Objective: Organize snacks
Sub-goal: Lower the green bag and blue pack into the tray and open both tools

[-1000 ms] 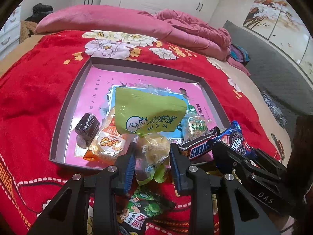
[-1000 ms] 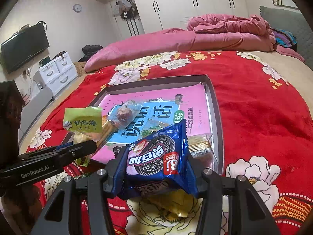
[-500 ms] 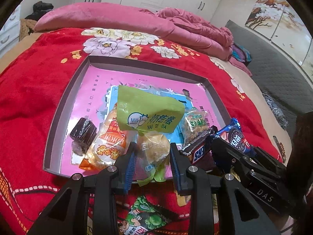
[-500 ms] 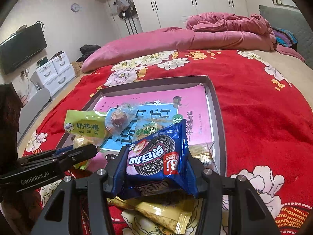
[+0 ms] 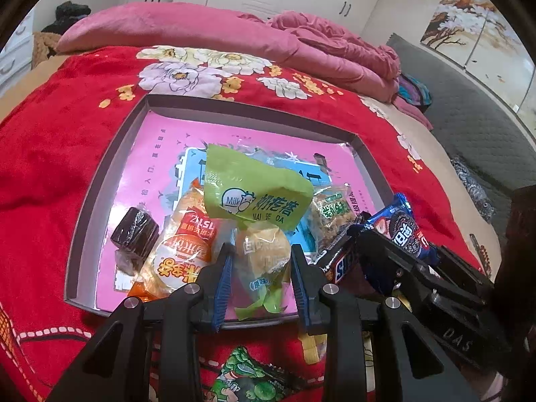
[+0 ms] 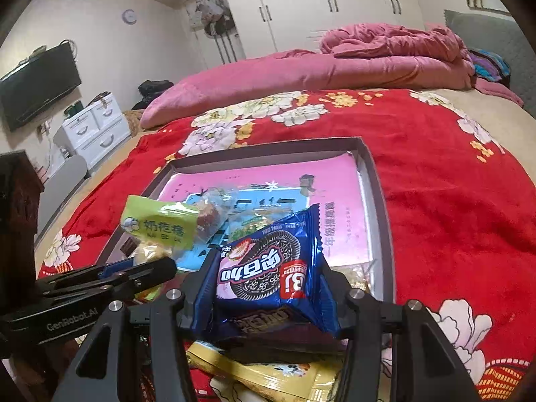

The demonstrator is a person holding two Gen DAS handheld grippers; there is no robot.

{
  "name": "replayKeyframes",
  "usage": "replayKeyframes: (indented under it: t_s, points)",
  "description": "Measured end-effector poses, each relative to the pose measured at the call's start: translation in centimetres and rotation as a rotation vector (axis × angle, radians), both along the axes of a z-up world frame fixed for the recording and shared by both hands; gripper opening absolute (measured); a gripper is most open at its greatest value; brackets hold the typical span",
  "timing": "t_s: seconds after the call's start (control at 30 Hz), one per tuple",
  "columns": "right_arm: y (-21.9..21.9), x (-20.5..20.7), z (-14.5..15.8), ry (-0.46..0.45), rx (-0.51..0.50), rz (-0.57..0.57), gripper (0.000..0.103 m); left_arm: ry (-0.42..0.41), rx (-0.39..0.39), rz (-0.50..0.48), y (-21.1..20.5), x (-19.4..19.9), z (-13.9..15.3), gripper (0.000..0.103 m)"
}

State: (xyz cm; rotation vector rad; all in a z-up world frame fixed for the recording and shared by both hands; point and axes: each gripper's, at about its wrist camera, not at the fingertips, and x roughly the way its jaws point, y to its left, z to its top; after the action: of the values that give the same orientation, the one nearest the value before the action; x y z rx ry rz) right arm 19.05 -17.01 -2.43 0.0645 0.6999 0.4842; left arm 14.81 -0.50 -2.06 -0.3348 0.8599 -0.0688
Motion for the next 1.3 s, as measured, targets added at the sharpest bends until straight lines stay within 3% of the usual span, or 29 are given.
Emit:
replayKeyframes:
  t_s: [0.7, 1.3]
  points:
    - [0.1, -0.5, 0.3, -0.022, -0.029, 0.008, 0.054, 0.008, -0.002, 0.004, 0.1, 0.6, -0.4, 0.034]
    - [-1.8, -0.9, 1.1, -0.044, -0.009, -0.035, 0.068, -0.004, -0.013, -0.002, 0.1, 0.5, -0.1, 0.041]
